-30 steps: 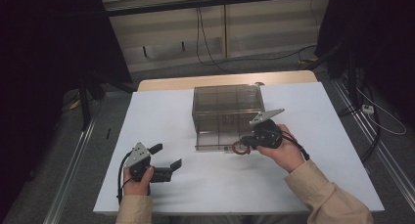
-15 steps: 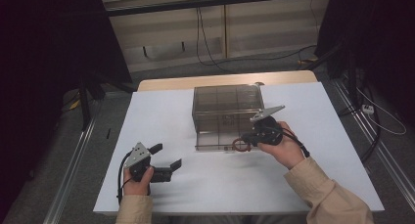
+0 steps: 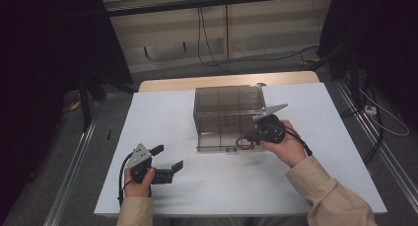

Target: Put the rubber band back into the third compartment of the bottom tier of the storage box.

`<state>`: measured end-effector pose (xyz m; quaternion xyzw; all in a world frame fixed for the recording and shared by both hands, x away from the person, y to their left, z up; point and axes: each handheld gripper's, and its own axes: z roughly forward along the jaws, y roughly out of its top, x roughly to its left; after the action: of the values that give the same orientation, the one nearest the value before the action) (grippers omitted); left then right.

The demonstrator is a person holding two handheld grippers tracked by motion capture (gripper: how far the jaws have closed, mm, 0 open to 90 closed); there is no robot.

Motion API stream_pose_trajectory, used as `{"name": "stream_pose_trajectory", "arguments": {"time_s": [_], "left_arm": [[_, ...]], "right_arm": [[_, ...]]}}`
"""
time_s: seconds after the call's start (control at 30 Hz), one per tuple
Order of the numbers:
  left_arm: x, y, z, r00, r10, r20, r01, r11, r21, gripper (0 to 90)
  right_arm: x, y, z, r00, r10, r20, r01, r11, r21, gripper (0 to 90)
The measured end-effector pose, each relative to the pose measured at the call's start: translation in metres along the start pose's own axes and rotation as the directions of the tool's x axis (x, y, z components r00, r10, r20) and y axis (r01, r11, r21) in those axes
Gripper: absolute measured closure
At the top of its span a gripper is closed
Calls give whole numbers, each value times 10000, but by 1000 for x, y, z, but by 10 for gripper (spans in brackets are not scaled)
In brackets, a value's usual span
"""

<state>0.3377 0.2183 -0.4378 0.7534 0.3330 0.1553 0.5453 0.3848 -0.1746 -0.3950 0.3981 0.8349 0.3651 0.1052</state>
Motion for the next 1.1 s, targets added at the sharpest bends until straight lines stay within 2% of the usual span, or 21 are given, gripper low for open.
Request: {"name": "stream_pose_trajectory", "arguments": {"time_s": [1.1], "left_arm": [[0,0,0,10000,11,7,-11,10000,30,31]], "right_arm": [[-11,0,6,9986,288,435,-292,9995,92,866]]}}
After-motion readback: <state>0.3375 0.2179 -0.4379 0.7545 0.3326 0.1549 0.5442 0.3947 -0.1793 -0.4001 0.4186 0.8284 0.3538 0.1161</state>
